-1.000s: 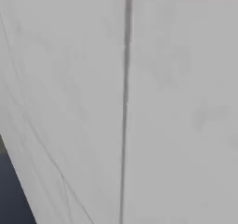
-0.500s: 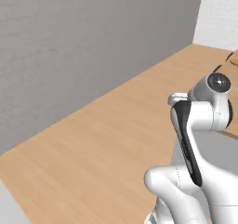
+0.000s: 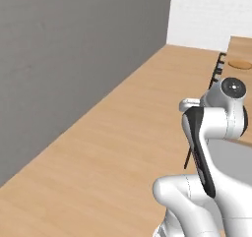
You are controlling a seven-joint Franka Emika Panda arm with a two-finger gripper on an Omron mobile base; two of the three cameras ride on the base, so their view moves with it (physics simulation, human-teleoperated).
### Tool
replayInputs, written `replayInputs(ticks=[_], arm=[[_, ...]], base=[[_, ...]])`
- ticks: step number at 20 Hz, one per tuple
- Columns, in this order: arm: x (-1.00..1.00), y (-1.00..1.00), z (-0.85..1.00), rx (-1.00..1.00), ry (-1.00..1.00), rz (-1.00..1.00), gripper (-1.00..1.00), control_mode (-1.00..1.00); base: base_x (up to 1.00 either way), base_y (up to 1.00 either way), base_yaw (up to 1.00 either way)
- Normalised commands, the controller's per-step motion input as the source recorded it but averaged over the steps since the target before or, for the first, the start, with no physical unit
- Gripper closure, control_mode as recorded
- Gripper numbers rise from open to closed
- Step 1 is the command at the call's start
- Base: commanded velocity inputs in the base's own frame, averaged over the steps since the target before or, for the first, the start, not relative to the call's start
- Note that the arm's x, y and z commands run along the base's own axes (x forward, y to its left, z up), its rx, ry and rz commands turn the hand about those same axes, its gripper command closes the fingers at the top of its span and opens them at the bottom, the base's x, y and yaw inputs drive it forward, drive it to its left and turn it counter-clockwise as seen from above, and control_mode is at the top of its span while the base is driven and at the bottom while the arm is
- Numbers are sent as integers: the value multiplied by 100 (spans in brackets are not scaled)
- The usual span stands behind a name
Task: Start the toaster. Once the lever pops up, take the bread to the plate on the dining counter.
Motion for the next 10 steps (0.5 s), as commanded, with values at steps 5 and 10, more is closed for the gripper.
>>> replayInputs(ticks=[5,10], arm=[[0,0,0,0,0,0,100,100],[0,0,0,0,0,0,100,100]], base=[[100,100,-40],[100,100,-42]])
